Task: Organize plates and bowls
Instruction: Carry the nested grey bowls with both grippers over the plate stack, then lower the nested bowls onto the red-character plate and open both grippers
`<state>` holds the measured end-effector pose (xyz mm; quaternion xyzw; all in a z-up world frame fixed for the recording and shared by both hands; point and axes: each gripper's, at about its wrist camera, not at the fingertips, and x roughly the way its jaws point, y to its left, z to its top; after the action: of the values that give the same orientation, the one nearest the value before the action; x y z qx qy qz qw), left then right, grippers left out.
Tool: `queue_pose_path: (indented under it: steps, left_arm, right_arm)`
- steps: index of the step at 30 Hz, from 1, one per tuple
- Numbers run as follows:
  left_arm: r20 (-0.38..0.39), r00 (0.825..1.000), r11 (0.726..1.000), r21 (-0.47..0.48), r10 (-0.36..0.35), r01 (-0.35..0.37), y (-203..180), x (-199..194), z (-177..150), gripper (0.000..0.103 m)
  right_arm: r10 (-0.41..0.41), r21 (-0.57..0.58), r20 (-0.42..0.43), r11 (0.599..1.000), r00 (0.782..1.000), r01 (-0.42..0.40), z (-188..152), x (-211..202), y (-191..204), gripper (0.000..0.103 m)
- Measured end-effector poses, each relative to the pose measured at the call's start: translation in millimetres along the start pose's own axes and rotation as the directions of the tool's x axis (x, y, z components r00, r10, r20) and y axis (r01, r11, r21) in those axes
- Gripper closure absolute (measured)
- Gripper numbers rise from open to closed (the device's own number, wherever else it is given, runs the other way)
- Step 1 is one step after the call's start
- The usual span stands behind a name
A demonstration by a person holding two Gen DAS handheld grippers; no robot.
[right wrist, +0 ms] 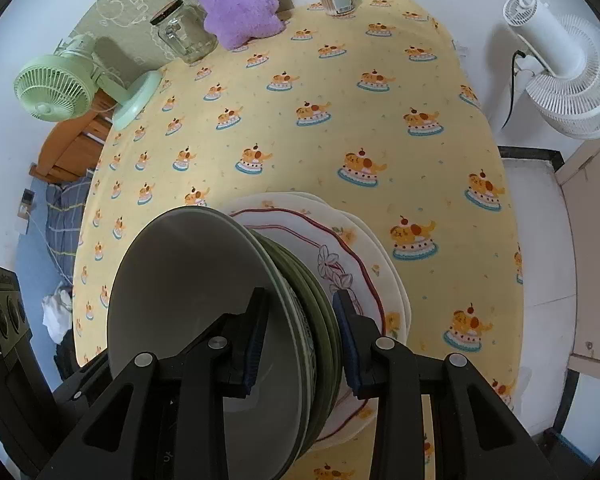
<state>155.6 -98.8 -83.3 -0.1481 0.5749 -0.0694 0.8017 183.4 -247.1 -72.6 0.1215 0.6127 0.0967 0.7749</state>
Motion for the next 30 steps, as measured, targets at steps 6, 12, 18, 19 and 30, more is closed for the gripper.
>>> queue_pose_path:
  steps: [6,12,18,19,30]
  left_arm:
    - [0.015,1.000,1.000,-0.001,-0.004,0.004,1.5,2.9,3.7,0.052]
    - [0.032,0.999,0.999,0.015,0.028,-0.028,-1.4,-1.3,2.1,0.052]
    - [0.041,0.995,0.996,0.017,0.087,-0.088,-1.2,-5.3,-5.6,0.044]
    - [0.046,0.994,0.995,0.014,0.102,-0.102,-0.2,-7.5,-7.3,0.041]
    - [0.190,0.974,0.982,0.122,0.120,-0.145,0.0,-50.4,-14.4,0.032]
  right_arm:
    - [-0.003,-0.015,0.016,1.000,1.000,0.003,5.7,1.6,1.9,0.065]
    - [0.018,0.001,0.018,1.000,1.000,-0.018,4.3,2.0,-0.9,0.064]
    - [-0.025,-0.021,0.031,0.999,0.999,0.026,-3.6,-1.2,-1.5,0.047]
    - [-0.034,-0.014,0.042,0.999,0.999,0.034,-6.0,-3.4,-3.5,0.042]
    - [-0.085,0.003,0.209,0.996,0.974,0.087,-31.9,-48.5,7.8,0.024]
